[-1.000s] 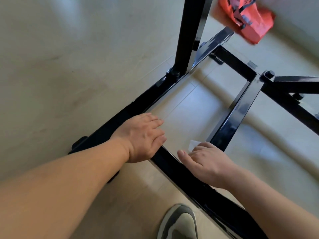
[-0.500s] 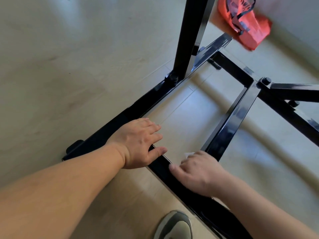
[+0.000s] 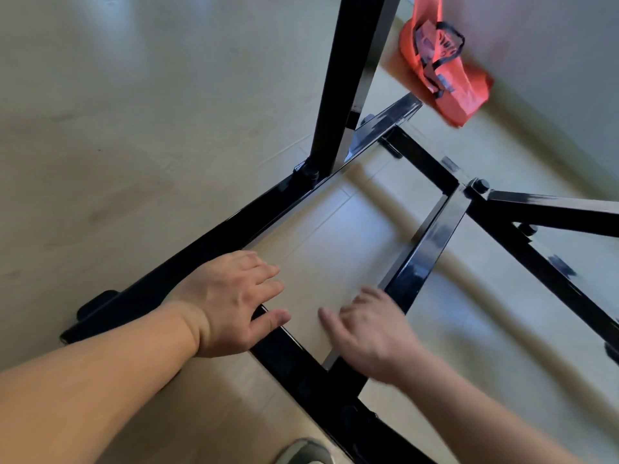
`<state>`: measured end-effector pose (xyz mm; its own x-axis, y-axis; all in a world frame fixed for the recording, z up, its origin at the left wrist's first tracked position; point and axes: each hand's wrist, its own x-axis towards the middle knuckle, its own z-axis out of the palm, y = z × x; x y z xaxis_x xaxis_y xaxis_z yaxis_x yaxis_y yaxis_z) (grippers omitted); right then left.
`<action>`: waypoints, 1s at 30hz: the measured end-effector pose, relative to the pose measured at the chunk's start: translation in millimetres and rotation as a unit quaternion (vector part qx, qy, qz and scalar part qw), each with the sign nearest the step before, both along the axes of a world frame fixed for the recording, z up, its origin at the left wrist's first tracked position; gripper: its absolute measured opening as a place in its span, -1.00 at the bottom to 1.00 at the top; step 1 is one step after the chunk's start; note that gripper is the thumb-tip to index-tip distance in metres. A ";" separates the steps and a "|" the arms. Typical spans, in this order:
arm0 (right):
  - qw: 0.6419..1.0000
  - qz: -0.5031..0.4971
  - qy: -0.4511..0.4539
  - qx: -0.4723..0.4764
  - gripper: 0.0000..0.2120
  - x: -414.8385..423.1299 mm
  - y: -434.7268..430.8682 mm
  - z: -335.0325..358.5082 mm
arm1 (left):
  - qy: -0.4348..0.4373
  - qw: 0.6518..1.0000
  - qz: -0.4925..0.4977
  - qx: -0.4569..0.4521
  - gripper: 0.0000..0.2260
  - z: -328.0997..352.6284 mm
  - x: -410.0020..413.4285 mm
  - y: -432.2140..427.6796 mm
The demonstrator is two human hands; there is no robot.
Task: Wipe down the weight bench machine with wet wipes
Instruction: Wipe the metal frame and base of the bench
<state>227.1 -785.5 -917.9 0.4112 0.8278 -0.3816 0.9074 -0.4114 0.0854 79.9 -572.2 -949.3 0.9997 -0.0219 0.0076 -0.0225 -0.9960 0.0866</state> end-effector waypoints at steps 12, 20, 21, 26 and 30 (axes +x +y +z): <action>0.991 -0.097 -0.093 -0.008 -0.33 71.5 -8.0 -4.1 | 0.003 1.000 0.001 -0.027 -0.42 0.3 -1.2 -1.1; 0.997 0.012 -0.018 -0.071 -0.26 35.7 8.9 -4.5 | 0.018 0.999 0.004 -0.046 -0.41 2.6 -1.3 0.0; 0.997 -0.012 -0.027 -0.073 -0.23 54.7 9.5 -3.0 | 0.016 0.999 0.001 -0.046 -0.41 1.9 -1.8 -0.4; 0.977 -0.212 0.001 -0.032 -0.41 134.4 -6.4 15.2 | -0.006 0.999 -0.007 -0.031 -0.43 -6.0 -1.9 2.7; 0.939 -0.330 0.012 0.097 -0.51 90.4 -2.5 -9.1 | -0.035 0.999 -0.007 -0.023 -0.45 -7.6 -2.5 0.8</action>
<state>317.5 -788.0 -927.0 0.8520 0.4510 -0.2658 0.4508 -0.8902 -0.0652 77.4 -571.4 -956.9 0.9963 -0.0337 0.0791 -0.0439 -0.9905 0.1307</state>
